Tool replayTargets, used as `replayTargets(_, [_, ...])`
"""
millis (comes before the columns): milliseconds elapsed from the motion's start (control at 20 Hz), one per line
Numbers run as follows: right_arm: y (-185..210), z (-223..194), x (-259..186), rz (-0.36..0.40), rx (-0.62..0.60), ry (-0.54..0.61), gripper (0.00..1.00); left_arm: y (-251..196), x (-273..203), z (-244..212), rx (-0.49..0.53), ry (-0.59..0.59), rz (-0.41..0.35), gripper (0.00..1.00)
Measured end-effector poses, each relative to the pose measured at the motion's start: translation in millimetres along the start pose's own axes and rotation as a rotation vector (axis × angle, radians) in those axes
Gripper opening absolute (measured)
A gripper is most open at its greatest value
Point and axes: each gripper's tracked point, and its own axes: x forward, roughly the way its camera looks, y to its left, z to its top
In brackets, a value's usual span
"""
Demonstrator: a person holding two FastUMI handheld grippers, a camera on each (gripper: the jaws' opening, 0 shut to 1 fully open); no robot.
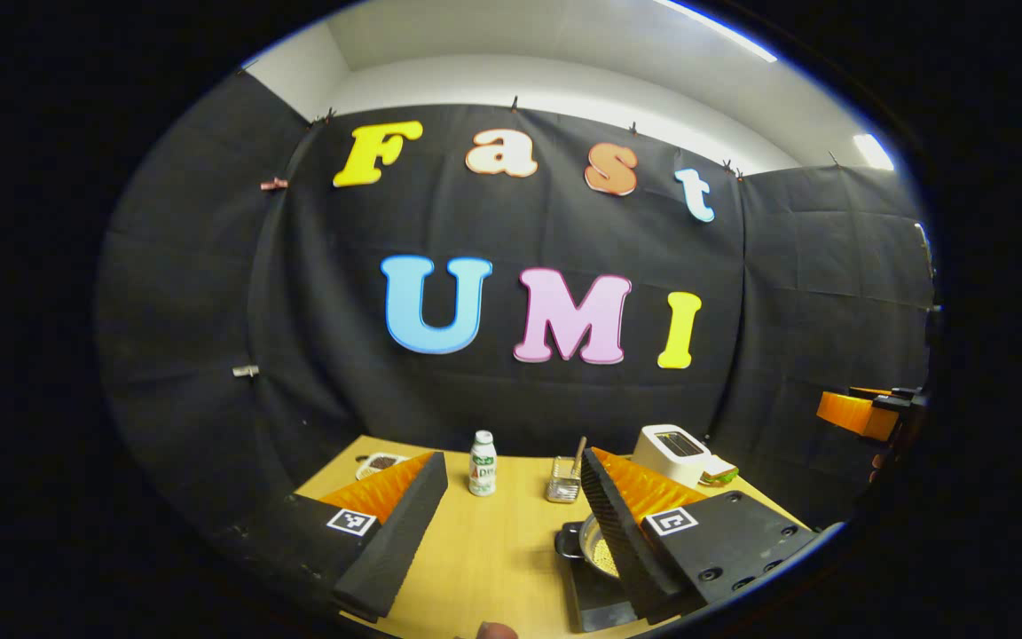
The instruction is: First push the handle of the pot to place it horizontally, then grasp the pot with both hands and set it on the induction cooktop.
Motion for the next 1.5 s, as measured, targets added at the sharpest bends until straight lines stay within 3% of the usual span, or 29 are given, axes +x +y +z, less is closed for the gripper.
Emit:
replayTargets(250, [19.0,14.8,-18.9,-0.007,-0.057,-0.062,0.98,3.7,-32.1,6.3,0.014,-0.052,0.015,0.94])
replayTargets(600, [42.4,13.2,-45.1,0.011,-0.066,-0.069,0.98,24.5,-49.6,-5.7,-0.013,-0.019,0.036,0.94])
replayTargets(800, [42.5,16.7,-52.4,0.011,-0.082,-0.071,0.98,38.2,-55.1,-1.7,0.011,-0.030,0.052,0.94])
replayTargets(1500, [19.8,16.4,-60.6,-0.012,-0.059,-0.047,0.98,15.8,-62.9,1.8,0.038,-0.021,0.025,0.94])
